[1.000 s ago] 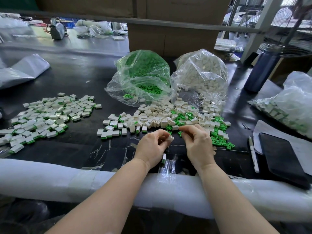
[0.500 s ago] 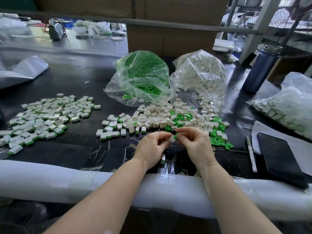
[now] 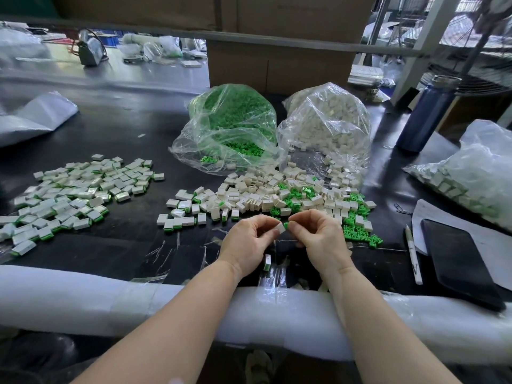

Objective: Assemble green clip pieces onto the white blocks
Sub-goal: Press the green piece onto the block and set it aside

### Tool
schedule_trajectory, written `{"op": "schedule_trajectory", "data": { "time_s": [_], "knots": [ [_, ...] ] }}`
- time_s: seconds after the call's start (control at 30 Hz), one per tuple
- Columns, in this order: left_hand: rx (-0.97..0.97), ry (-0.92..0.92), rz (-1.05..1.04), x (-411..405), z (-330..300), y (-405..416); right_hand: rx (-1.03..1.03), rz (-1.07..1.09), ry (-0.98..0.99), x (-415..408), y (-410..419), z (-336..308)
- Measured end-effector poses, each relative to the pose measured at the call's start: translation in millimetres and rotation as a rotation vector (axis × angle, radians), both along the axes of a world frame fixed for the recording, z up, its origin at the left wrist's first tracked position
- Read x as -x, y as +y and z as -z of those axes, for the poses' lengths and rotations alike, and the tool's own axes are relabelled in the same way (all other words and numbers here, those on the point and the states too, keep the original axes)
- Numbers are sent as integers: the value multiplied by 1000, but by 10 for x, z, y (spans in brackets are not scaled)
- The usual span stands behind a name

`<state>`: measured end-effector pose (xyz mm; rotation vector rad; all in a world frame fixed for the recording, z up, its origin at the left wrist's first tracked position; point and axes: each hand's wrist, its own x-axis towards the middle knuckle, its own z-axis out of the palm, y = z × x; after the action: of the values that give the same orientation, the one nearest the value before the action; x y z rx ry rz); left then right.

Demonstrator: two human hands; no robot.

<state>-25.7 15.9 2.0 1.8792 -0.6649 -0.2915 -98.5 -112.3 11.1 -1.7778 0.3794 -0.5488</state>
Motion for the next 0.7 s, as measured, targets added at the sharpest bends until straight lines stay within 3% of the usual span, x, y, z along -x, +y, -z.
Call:
{"op": "schedule_trajectory", "data": {
  "time_s": [0.43, 0.7],
  "knots": [
    [27, 66, 14, 25, -32, 24, 76, -19, 8, 1, -3, 19],
    [11, 15, -6, 14, -19, 27, 127, -45, 49, -12, 24, 34]
  ]
}}
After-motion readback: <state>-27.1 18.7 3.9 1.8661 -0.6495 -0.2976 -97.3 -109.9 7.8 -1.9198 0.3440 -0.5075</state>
